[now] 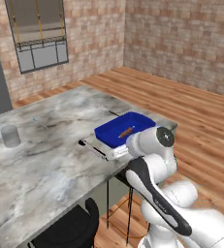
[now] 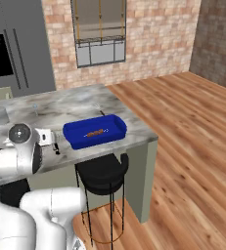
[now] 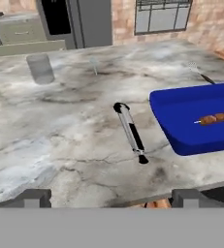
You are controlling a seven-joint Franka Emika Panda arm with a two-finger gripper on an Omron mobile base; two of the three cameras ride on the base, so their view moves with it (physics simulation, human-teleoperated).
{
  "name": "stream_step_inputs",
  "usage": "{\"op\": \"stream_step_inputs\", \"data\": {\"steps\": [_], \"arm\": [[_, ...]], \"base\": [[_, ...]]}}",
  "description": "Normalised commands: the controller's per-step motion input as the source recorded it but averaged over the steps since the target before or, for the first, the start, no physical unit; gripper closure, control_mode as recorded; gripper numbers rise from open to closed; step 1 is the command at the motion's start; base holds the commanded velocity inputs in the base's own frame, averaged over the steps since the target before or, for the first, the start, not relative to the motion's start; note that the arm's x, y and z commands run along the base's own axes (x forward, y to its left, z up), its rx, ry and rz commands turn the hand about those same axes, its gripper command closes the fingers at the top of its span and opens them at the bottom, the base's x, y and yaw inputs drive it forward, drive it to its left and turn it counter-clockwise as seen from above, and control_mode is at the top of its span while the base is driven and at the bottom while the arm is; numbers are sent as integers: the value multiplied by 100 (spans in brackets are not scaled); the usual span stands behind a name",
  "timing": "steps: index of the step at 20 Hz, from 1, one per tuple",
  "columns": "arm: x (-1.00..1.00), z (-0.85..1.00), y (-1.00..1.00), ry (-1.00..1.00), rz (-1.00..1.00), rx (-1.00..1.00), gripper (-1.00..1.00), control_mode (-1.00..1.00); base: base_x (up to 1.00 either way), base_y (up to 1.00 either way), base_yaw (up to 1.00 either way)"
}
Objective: Take the tongs from the drawer on the left and place them on the dining counter next to the tray containing the kebab skewer.
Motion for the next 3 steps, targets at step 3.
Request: {"op": "stream_step_inputs", "data": {"steps": [3], "arm": [[-100, 100, -4, 0, 0, 0, -100, -100]], "base": [[0, 0, 0]]}}
